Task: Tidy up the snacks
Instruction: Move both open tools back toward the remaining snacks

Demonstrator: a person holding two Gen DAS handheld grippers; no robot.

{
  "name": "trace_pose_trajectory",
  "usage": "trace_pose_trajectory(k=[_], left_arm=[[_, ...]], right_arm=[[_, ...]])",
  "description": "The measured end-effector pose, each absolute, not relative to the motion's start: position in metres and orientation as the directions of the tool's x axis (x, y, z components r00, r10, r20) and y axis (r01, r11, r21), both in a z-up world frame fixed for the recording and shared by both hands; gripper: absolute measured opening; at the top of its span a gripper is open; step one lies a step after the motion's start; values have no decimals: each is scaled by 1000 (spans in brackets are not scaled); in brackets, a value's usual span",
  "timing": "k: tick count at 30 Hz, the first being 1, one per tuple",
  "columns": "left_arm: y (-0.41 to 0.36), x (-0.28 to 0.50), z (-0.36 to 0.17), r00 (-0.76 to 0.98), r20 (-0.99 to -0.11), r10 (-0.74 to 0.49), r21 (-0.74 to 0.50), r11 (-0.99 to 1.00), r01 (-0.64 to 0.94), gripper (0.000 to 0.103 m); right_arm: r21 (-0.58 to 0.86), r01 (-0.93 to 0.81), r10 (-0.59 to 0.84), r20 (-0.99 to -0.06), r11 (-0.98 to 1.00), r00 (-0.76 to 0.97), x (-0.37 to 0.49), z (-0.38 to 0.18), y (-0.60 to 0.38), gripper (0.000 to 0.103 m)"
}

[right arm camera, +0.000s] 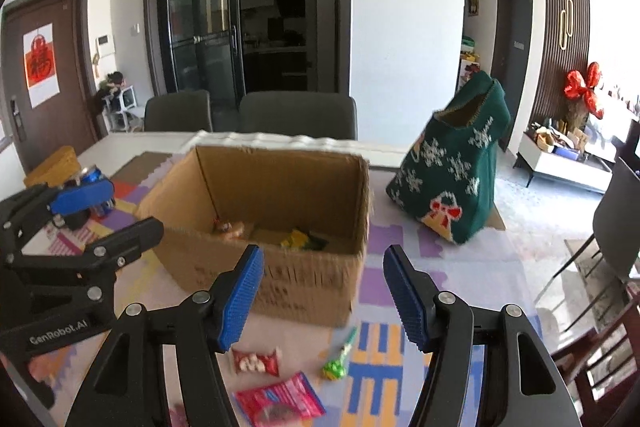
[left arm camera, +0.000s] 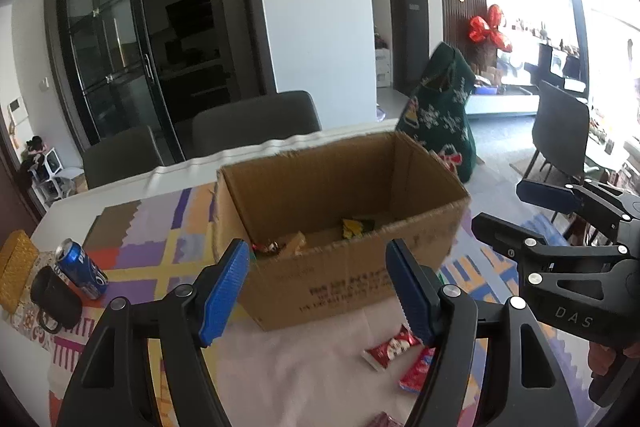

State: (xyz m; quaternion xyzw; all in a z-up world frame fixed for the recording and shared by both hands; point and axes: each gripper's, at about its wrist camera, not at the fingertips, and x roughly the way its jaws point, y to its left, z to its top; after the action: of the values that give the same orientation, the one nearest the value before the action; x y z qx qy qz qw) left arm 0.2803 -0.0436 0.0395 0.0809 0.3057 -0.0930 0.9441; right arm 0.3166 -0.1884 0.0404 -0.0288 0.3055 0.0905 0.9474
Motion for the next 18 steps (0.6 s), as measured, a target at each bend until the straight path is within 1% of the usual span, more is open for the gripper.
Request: trace_pose_trajectory(k=[6, 18], left_arm=[[-54, 270, 16, 753, -640, -154, 93, 957, 275, 70], [-67, 268, -40, 630, -757, -172, 51, 946, 320, 70]], right_arm=[[23, -183, 156, -626, 983, 764, 301, 18, -196, 63], [53, -138, 133, -727, 989, 674, 287, -38, -209, 63]])
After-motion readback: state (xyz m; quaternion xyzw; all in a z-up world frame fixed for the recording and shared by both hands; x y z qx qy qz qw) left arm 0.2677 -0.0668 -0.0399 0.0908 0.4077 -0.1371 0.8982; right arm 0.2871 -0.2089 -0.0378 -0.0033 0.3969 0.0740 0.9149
